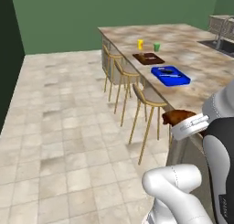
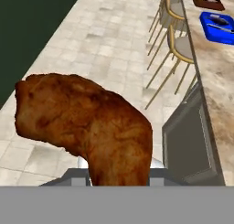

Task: Gather the mushroom and lemon from the fridge and place them on a tray on the dining counter. Then gather the chicken drumstick and fish from the fridge and place them on the other tray.

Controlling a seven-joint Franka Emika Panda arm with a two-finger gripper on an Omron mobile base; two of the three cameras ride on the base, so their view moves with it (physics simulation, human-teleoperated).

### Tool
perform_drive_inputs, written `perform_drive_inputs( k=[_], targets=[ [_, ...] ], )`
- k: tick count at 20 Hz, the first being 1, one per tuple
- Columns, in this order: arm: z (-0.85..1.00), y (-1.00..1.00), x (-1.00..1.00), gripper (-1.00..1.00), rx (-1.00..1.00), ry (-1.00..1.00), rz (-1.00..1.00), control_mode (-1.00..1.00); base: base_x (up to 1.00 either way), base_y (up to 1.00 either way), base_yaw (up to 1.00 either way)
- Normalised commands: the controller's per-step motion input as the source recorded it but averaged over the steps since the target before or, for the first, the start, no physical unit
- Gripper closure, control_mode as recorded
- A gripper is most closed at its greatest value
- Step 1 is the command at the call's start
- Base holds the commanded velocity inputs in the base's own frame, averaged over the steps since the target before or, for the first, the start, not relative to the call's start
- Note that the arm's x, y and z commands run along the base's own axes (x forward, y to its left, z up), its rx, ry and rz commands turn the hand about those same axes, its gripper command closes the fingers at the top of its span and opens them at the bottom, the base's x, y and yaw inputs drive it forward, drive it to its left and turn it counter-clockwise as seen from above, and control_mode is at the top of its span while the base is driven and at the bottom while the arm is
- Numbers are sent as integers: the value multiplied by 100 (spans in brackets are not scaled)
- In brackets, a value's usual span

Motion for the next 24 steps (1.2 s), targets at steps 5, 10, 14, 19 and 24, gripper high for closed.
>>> perform_drive_inputs(
  k=[5,10,14,19,24],
  targets=[
    [0,0,0,100,0,0,0,100,75,59,-51],
    [0,0,0,100,0,0,0,100,75,58,-51],
    [0,0,0,100,0,0,0,100,75,58,-51],
    [0,0,0,100,0,0,0,100,75,58,-51],
    [0,0,0,100,0,0,0,100,56,63,-51]
  ],
)
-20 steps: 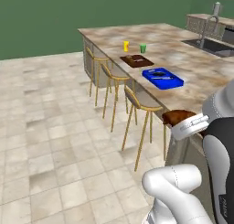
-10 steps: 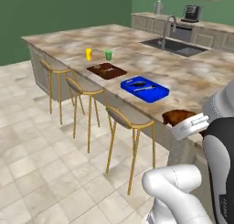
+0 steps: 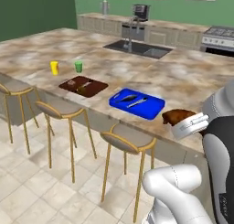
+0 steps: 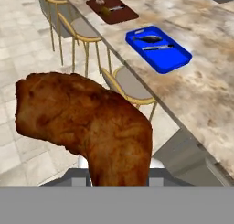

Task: Gather the mushroom and lemon from the fridge and place them on a tray on the dining counter. Then gather the chicken drumstick and fish from the fridge and place them on the other tray.

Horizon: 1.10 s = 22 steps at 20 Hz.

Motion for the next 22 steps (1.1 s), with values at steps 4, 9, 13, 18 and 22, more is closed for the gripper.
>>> perform_drive_inputs(
  k=[4,9,13,18,22],
  targets=[
    [0,0,0,100,0,0,0,100,53,64,-51],
    [0,0,0,100,0,0,0,100,51,66,-50],
    [0,0,0,100,0,0,0,100,37,64,-51],
    [0,0,0,100,0,0,0,100,37,54,-55],
    [0,0,0,100,0,0,0,100,44,53,-54]
  ],
)
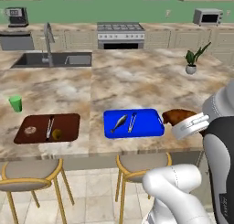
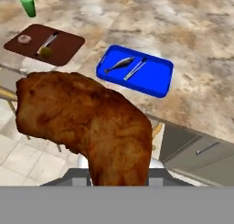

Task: Gather the mushroom and lemon from the fridge and place them on a tray on the dining counter. Then gather the chicken drumstick and fish from the fridge and place them on the other tray.

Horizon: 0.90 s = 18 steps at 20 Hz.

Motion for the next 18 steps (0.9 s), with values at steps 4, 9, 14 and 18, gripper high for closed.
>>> perform_drive_inputs(
  k=[4,9,14,18],
  targets=[
    [0,0,0,100,0,0,0,100,51,48,-52],
    [0,0,0,100,0,0,0,100,66,34,-47],
    [-2,9,40,100,0,2,-10,-100,51,24,-23],
    [-26,0,100,100,3,12,-17,-100,0,0,0]
  ],
)
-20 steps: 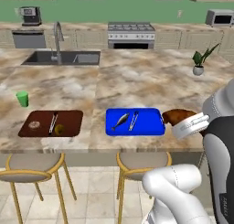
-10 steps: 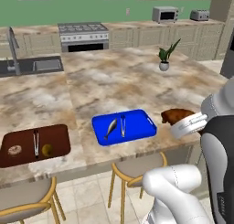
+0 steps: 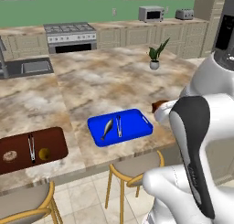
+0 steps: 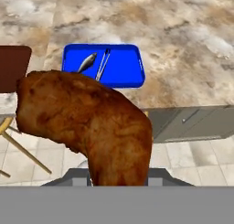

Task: Gather the mushroom and lemon from the fridge and place them on a tray on the dining counter. Then gather the chicken drumstick and fish from the fridge and place them on the other tray.

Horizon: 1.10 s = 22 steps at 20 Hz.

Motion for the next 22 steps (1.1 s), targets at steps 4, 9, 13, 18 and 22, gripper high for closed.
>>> perform_drive_inputs(
  k=[4,9,13,18,22],
  targets=[
    [-44,0,100,100,6,16,-12,-100,0,0,0],
    [-58,0,95,100,9,9,-6,-100,0,0,0],
    [-66,0,79,100,5,0,-3,-100,0,0,0],
    [-76,0,78,100,0,-1,-3,-100,0,0,0],
    [-66,0,67,100,-1,-6,-6,-100,0,0,0]
  ],
)
